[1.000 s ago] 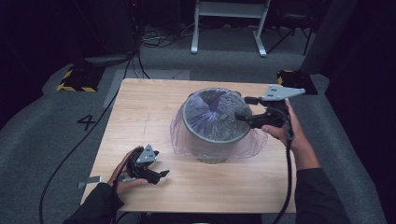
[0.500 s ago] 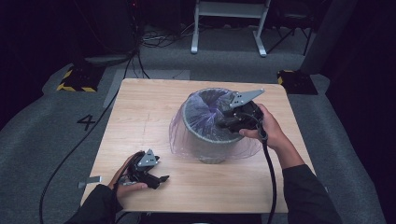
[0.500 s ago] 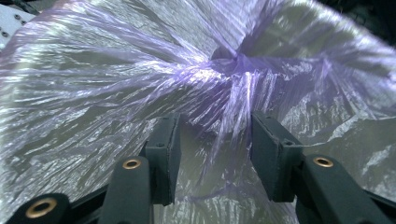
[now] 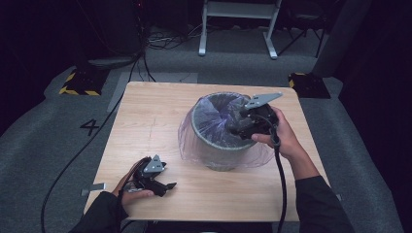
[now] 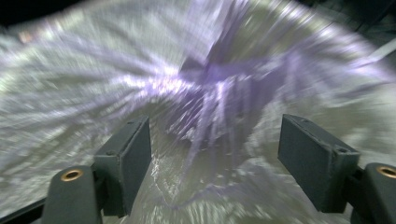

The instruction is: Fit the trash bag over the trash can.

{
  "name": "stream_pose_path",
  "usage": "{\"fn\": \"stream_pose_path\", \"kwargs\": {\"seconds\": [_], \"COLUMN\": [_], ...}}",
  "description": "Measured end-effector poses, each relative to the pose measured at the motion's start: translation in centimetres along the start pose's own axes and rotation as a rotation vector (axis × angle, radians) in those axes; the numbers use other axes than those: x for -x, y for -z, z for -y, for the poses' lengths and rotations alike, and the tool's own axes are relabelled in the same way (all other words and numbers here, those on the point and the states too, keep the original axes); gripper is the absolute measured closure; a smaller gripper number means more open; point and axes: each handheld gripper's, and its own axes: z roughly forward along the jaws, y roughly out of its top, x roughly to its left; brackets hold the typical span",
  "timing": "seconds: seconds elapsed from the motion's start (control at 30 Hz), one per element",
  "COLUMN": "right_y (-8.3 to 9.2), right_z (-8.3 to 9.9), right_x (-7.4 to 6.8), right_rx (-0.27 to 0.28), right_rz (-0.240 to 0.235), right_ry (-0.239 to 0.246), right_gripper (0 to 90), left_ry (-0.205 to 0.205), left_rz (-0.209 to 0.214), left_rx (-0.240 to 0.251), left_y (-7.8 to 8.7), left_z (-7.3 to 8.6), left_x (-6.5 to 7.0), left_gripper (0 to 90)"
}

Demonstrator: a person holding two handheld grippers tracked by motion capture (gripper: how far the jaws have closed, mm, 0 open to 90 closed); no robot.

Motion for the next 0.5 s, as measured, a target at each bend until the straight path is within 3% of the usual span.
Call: {"fn": "stream_pose_path", "kwargs": {"seconds": [0.1, 0.23, 0.5], "right_y": [2.0, 4.8, 8.7], "right_z": [0.6, 2.2, 7.2], "right_x": [0.0, -0.6, -1.8], "right_rx": [0.095, 0.159, 0.183], "right_rz": [0.009, 0.038, 0.117], "right_ry": [-0.013, 0.011, 0.035], "right_gripper": [23.6, 21.4, 19.4], "left_ry": [-0.001, -0.002, -0.002], "left_rz": [0.001, 0.001, 0.000], "left_rx": [0.001, 0.000, 0.000], "left_y": [0.0, 0.0, 0.0], "left_z": [0.0, 0.0, 0.0], "left_x": [0.0, 0.0, 0.0], "left_gripper": [14.3, 14.2, 14.2]}}
